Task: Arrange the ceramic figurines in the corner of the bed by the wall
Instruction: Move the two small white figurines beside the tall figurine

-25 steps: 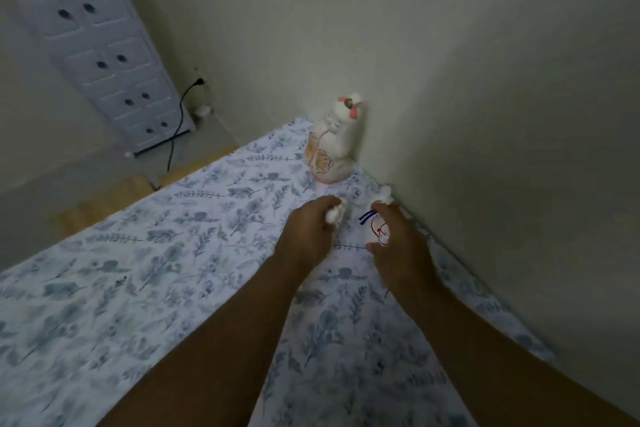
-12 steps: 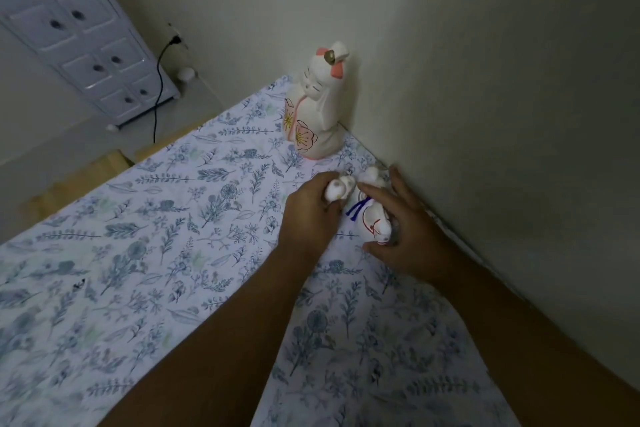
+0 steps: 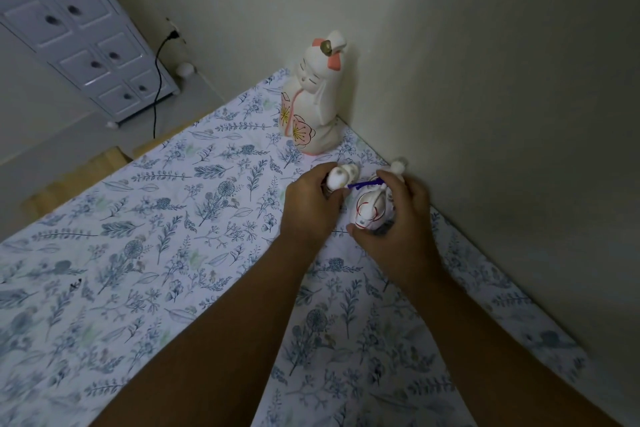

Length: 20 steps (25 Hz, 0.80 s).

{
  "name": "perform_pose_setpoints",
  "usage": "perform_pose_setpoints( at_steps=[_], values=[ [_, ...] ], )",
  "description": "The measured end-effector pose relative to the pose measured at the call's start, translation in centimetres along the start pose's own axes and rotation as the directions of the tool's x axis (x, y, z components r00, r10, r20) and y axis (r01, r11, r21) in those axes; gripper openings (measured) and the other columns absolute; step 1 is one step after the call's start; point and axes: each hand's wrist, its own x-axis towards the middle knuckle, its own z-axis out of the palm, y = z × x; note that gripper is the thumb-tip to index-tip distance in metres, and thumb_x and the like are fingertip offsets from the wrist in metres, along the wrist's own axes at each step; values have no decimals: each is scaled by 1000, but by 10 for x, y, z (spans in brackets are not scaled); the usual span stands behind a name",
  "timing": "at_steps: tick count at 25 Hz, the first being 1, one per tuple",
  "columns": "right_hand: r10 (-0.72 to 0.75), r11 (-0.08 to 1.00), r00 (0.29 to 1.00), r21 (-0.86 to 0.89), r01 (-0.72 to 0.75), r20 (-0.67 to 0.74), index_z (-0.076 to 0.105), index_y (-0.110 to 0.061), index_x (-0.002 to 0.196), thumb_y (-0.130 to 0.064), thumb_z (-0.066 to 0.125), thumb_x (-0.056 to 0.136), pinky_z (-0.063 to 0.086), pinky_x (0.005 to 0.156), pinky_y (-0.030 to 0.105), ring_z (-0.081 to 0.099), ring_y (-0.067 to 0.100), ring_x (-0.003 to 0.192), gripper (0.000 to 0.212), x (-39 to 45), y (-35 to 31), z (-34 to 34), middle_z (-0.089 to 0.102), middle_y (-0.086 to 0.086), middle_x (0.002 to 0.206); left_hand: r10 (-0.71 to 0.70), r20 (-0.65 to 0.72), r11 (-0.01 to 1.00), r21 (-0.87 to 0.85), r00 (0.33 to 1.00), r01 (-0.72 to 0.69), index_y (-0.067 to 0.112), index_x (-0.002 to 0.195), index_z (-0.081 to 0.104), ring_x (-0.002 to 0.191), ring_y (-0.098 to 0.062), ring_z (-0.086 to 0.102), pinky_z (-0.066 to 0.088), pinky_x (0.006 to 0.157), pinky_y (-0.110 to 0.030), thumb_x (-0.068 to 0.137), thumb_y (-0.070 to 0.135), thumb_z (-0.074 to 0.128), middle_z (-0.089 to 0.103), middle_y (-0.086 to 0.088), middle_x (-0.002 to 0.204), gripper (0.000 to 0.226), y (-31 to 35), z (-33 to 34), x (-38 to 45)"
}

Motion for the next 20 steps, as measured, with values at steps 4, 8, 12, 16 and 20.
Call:
perform_pose_setpoints(
  at_steps=[4,8,12,16,20],
  values=[
    [-5,1000,998,-21,4,-61,54,-20,133,-12,94,56,54,95,37,53,31,120,87,0,2,3,36,13,139,-34,21,999,11,999,33,11,118,74,99,-18,70,55,87,-29,87,4,69,77,-5,108,32,0,3,4],
    [29,1000,991,-3,-29,-134,54,-24,132,-15,97,53,53,91,23,54,26,117,91,-6,0,7,37,9,134,-25,37,999,36,999,24,12,112,75,94,-17,70,55,82,-29,85,7,69,78,-3,104,28,1,3,11],
    [33,999,986,-19,-37,-162,54,-25,133,-17,97,52,51,90,21,53,25,115,92,-8,-2,9,37,6,131,-13,48,999,50,999,11,14,113,75,93,-13,69,51,80,-20,83,10,71,78,-1,104,30,-3,4,15],
    [60,998,989,-29,-65,-137,52,-28,134,-20,99,51,46,86,6,53,22,113,95,-9,0,9,36,5,130,-9,34,998,67,999,7,17,112,73,86,-5,62,38,72,1,82,11,70,76,2,102,30,-7,7,16],
    [76,997,991,-20,-79,-112,51,-27,136,-21,99,52,43,84,2,51,20,115,96,-9,-1,8,35,3,132,-50,39,998,40,998,49,16,125,68,93,4,57,36,75,7,84,13,75,71,9,110,42,-4,6,11]
  ],
)
